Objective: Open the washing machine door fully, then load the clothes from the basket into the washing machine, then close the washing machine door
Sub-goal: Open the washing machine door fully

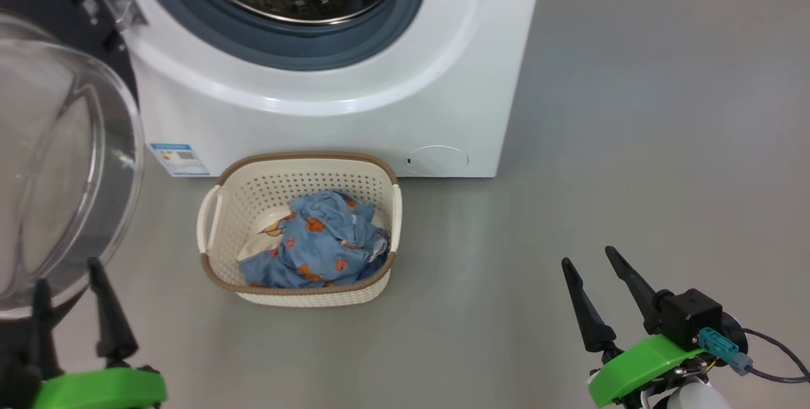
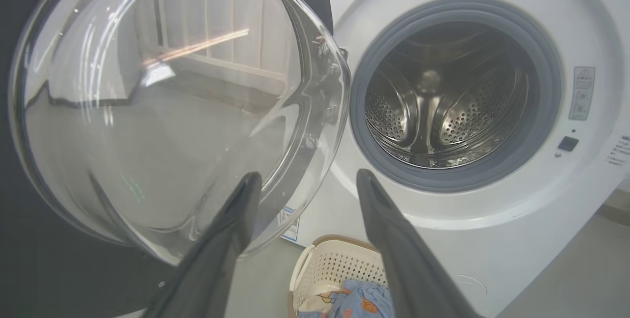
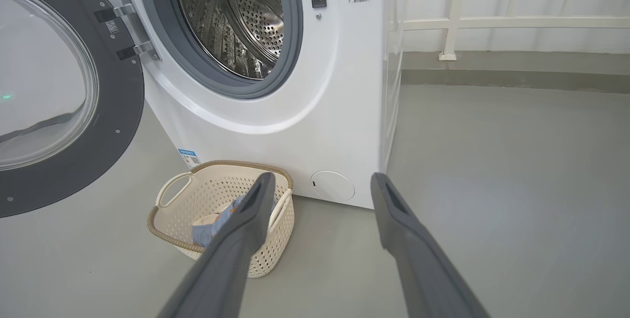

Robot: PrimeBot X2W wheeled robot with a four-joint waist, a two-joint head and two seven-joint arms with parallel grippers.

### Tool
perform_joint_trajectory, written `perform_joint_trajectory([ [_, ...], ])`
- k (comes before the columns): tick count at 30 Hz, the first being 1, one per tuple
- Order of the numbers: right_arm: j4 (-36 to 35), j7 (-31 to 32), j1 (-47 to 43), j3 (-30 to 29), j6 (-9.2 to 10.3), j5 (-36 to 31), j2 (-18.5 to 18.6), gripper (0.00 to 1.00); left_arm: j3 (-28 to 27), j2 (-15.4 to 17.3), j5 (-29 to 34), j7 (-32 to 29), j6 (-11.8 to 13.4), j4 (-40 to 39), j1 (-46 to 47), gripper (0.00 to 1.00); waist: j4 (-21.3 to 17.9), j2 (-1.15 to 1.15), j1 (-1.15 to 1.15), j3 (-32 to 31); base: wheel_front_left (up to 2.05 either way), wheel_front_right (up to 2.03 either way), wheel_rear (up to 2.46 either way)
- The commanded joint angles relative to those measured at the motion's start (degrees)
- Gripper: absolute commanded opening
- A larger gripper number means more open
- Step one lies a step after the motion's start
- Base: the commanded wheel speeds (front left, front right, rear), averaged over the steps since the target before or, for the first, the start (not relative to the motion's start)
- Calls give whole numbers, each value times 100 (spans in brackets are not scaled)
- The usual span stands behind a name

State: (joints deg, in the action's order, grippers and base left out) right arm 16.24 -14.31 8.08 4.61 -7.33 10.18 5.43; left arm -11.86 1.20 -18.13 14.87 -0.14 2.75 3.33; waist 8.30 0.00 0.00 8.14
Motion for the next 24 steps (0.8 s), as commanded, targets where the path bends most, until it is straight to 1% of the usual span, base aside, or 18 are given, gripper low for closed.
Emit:
perform_joint_trajectory([
  [1,-177,-69,-27,113,-16,-13,-33,100,-54,168,7,13,64,-214,-20,100,-149,0,0,-35,0,0,0],
  [4,-229,-69,-36,121,-16,-54,-57,100,205,168,51,13,75,-297,-175,100,-303,0,0,-62,0,0,0],
  [5,-247,-69,-43,113,-16,-58,-69,100,289,168,82,13,40,-325,-226,100,-357,0,0,-79,0,0,0],
  [10,-265,-69,-96,18,-16,-58,-124,100,545,168,253,13,-4,-263,-501,100,-635,0,0,-209,0,0,0],
  [17,-289,-69,-243,-106,-16,-87,-169,100,613,168,396,13,-68,-185,-791,100,-939,0,0,-447,0,0,0],
  [22,-308,-69,-338,-152,-16,-142,-188,100,640,168,478,13,-124,-183,-1022,100,-1043,0,0,-559,0,0,0],
  [24,-340,-69,-360,-179,-16,-159,-194,100,683,168,491,13,-108,-207,-1077,100,-1058,0,0,-588,0,0,0],
])
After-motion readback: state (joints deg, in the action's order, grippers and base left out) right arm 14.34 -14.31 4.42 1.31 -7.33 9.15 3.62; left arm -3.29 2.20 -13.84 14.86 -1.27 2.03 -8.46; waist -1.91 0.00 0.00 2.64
